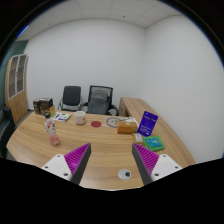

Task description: Pour water

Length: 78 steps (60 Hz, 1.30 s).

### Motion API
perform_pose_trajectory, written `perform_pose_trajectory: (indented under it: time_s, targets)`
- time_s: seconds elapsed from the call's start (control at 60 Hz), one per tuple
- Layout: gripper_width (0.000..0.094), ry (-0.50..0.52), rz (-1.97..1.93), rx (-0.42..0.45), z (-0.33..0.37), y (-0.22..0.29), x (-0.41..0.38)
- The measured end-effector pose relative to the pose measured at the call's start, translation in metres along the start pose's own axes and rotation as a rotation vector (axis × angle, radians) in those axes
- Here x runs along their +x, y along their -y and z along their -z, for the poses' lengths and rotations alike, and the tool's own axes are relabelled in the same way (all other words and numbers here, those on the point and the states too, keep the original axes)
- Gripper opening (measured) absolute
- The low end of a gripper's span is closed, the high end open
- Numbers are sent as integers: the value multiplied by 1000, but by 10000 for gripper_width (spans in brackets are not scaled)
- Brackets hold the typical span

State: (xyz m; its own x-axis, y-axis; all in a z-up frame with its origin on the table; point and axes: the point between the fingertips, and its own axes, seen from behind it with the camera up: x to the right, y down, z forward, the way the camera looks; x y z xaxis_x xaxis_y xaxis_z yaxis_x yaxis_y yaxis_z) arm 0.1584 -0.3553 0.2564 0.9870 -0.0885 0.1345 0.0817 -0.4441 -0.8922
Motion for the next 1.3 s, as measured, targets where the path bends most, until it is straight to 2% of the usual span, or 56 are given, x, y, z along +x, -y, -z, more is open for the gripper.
perform_pose_trajectory:
  time_s: [0.217, 0.45, 0.6, 0.733, 0.983, 1.15, 1.2, 1.233, 1.3]
  targets:
    - [855, 36, 4, -41, -13, -22, -42]
    - [856, 111, 32, -102, -30, -72, -155]
    - [850, 153, -21, -85, -61, -79, -246]
    - [852, 174, -86, -58, -104, -65, -311]
    - [851, 148, -78, 34, -197, -29, -360]
    - [737, 131, -87, 48, -253, -31, -367]
    - [641, 128, -89, 56, -263, -32, -367]
    - [509, 122, -85, 72, -266, -30, -366]
    - [451, 120, -80, 96, -270, -28, -366]
